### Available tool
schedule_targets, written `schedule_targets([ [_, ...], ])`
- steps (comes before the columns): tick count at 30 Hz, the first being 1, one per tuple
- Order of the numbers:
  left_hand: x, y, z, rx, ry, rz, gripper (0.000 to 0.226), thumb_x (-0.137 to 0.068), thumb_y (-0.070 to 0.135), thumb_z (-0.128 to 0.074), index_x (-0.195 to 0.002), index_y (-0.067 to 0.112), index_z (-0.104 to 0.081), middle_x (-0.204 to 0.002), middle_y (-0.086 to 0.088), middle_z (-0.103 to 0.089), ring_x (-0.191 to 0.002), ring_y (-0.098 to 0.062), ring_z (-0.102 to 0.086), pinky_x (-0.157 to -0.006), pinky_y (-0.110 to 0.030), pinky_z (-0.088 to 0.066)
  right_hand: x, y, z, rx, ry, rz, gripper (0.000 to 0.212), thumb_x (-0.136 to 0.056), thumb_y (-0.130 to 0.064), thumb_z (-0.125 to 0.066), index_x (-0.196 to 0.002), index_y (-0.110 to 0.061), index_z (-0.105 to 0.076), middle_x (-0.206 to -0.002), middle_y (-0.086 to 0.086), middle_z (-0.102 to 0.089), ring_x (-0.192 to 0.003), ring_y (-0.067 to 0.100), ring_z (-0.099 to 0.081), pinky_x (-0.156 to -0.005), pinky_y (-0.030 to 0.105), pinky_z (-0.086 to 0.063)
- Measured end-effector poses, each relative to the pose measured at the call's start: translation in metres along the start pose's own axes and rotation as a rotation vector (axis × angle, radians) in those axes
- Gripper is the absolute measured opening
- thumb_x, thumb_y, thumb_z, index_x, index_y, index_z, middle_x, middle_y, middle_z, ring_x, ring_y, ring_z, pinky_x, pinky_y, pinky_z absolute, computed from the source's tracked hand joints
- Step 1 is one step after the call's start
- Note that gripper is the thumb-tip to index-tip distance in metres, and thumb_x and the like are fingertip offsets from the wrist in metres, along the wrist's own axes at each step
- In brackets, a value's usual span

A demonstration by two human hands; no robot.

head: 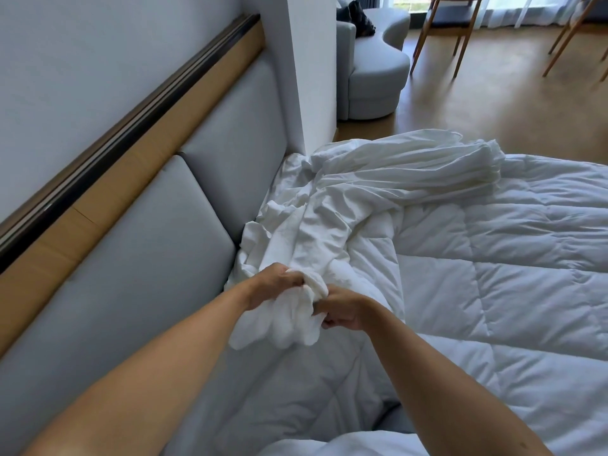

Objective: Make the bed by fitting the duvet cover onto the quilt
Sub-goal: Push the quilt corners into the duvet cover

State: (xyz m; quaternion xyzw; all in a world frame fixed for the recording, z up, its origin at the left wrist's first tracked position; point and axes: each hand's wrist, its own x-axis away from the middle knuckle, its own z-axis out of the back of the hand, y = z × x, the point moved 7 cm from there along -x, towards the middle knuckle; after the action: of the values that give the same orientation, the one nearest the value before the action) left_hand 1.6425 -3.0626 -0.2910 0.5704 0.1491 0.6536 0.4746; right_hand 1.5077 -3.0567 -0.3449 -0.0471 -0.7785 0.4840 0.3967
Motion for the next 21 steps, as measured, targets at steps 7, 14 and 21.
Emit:
schedule_targets([
  [7,0.015,-0.023,-0.005,-0.515,-0.303,0.148,0.032,-0.072,0.025,-0.086,-0.098,0.014,-0.073,-0.097,0.001,-0.074,-0.101,-0.024,-0.072,-0.084,-0.032,-0.058,0.004,0.007,0.007,-0.09,0.032,-0.005,0.021,-0.076,-0.016,-0.062,-0.095,-0.02,-0.069,-0.068,-0.004,-0.058,-0.051,0.009,-0.043,-0.047,0.023,-0.038],
  [14,0.014,0.005,0.004,-0.058,-0.097,-0.077,0.005,-0.093,0.012,-0.066,-0.091,0.015,-0.069,-0.083,0.004,-0.069,-0.08,-0.011,-0.064,-0.074,-0.027,-0.053,0.013,0.008,-0.005,0.097,-0.067,-0.021,0.04,-0.072,-0.026,-0.083,-0.105,-0.019,-0.062,-0.08,0.002,-0.056,-0.06,0.01,-0.046,-0.049,0.022,-0.035],
  [21,0.013,0.013,0.01,-0.413,-0.097,0.087,0.052,-0.065,0.055,-0.086,-0.094,0.016,-0.066,-0.083,0.003,-0.069,-0.076,-0.014,-0.065,-0.072,-0.031,-0.053,0.013,-0.004,0.009,-0.175,0.182,0.055,0.029,-0.085,0.001,-0.052,-0.106,-0.011,-0.066,-0.066,-0.002,-0.056,-0.054,0.009,-0.045,-0.048,0.023,-0.037],
])
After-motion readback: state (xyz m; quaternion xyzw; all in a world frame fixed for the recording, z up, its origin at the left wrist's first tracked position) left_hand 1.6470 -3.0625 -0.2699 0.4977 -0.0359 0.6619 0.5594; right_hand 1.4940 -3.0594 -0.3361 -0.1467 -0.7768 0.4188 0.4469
